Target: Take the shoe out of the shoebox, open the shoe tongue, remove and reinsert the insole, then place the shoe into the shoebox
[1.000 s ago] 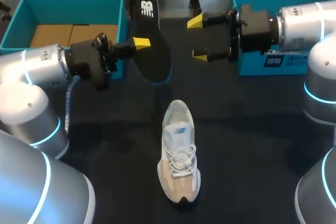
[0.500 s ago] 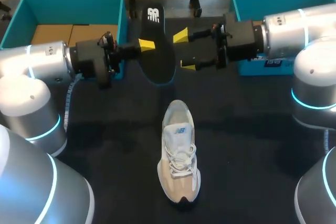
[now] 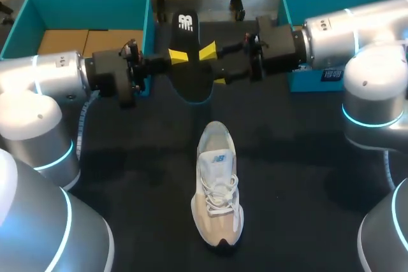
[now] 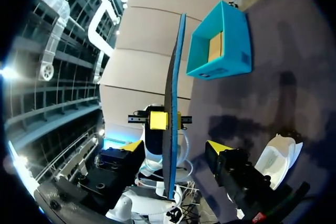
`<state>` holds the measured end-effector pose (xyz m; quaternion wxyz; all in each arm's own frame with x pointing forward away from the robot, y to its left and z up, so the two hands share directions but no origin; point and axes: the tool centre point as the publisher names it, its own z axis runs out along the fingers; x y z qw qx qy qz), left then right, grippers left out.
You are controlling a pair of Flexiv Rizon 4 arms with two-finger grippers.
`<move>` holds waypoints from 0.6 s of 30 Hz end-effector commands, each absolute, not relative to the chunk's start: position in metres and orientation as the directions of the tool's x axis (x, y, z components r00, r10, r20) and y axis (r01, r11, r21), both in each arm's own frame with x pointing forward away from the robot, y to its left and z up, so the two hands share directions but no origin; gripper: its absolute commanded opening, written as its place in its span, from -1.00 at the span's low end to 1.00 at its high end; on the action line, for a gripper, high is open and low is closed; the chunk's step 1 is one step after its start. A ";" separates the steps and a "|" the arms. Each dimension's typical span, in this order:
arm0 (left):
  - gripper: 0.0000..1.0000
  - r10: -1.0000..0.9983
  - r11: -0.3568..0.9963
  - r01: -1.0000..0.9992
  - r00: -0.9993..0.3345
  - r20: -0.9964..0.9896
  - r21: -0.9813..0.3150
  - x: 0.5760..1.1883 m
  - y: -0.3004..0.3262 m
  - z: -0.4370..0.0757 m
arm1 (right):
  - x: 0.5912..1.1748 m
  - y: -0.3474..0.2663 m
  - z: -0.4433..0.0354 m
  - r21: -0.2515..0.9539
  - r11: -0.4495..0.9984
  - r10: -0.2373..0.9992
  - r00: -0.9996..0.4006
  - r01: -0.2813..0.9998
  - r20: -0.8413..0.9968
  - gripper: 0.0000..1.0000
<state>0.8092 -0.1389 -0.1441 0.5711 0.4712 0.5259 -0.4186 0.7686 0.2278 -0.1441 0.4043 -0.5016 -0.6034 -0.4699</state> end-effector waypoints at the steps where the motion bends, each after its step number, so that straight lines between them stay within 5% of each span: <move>1: -1.00 0.019 0.209 0.973 0.098 -0.995 0.099 0.809 -0.141 -0.144 | 0.768 0.232 -0.145 0.163 0.068 0.233 -0.174 0.984 0.957 0.15; 3: -1.00 0.019 0.209 0.973 0.098 -0.995 0.099 0.809 -0.141 -0.144 | 0.767 0.232 -0.146 0.161 0.077 0.232 -0.175 0.984 0.957 -0.01; 18: -1.00 0.019 0.209 0.973 0.098 -0.995 0.099 0.809 -0.141 -0.144 | 0.763 0.239 -0.150 0.147 0.142 0.220 -0.176 0.979 0.959 -0.18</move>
